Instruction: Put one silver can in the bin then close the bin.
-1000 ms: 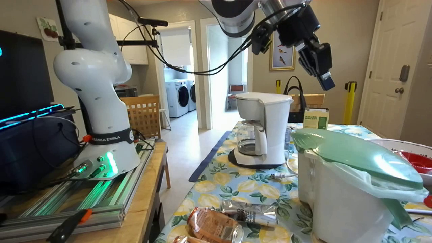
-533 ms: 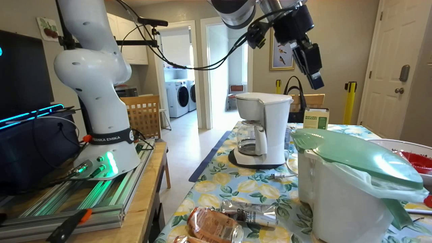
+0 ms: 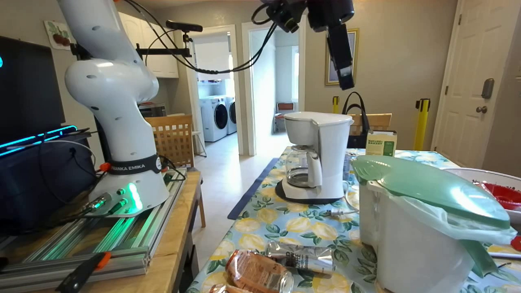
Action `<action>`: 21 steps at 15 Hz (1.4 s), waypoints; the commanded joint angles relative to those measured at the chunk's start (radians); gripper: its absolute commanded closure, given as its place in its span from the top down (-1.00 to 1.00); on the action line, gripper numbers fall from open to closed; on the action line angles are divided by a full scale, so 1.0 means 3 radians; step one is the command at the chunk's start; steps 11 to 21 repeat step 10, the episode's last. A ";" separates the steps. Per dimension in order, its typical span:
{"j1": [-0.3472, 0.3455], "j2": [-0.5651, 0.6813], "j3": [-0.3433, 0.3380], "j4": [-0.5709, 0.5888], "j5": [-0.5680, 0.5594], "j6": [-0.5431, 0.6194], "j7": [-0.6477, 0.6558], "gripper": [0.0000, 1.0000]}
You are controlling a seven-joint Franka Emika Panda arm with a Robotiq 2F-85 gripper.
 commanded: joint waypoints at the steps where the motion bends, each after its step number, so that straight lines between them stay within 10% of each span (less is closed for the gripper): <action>1: -0.0024 -0.0254 0.0067 -0.0092 -0.0062 -0.0316 0.0088 1.00; 21: -0.0019 -0.0312 0.0082 -0.0123 -0.0023 -0.0315 0.0081 1.00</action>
